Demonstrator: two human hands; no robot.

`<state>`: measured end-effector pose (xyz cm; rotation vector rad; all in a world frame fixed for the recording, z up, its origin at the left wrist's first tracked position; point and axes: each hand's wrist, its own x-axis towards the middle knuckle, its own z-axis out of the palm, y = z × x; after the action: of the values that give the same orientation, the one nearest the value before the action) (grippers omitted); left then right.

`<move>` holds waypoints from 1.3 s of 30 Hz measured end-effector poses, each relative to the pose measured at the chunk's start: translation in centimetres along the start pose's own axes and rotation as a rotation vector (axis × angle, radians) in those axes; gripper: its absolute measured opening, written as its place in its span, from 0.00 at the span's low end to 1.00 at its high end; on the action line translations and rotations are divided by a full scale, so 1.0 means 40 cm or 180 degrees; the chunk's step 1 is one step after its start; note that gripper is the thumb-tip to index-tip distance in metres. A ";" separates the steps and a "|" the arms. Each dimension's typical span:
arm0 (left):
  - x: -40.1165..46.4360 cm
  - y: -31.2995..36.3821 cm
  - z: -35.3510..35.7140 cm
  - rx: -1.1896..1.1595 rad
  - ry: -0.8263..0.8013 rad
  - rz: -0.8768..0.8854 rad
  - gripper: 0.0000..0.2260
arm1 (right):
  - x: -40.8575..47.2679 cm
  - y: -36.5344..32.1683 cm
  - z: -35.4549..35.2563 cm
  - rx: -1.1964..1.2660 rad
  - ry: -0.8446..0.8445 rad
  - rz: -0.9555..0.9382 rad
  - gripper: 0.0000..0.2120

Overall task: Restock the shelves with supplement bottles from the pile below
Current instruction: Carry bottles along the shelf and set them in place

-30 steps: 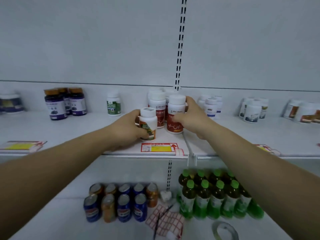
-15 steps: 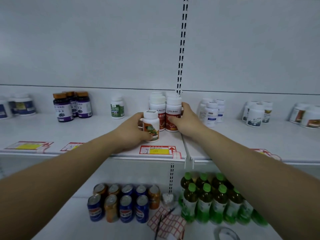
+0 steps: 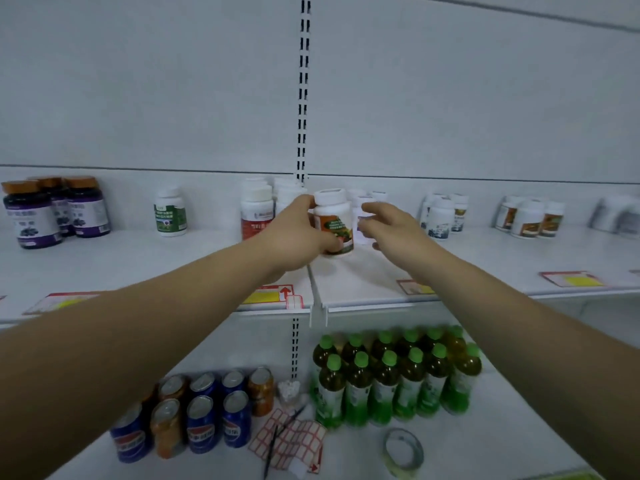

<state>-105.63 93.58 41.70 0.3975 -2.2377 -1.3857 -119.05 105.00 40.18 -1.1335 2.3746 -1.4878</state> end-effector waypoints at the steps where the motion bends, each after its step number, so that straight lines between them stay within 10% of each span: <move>1: 0.015 0.010 0.039 -0.0038 -0.0034 0.0003 0.22 | -0.016 0.020 -0.034 -0.0021 -0.0056 -0.0010 0.23; 8: 0.150 0.113 0.366 -0.0245 -0.0343 0.0149 0.40 | -0.062 0.209 -0.313 -0.0426 -0.0322 -0.0014 0.32; 20: 0.378 0.245 0.888 0.0430 -0.0632 0.0151 0.34 | 0.057 0.570 -0.801 -0.1471 -0.0113 0.0337 0.27; 39: 0.499 0.238 1.056 0.1270 -0.0048 -0.0223 0.31 | 0.268 0.777 -0.971 -0.2904 -0.1230 0.0537 0.46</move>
<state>-145.05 120.31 39.17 0.6039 -2.5337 -0.9689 -161.04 133.65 37.63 -1.1461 2.7664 -0.0409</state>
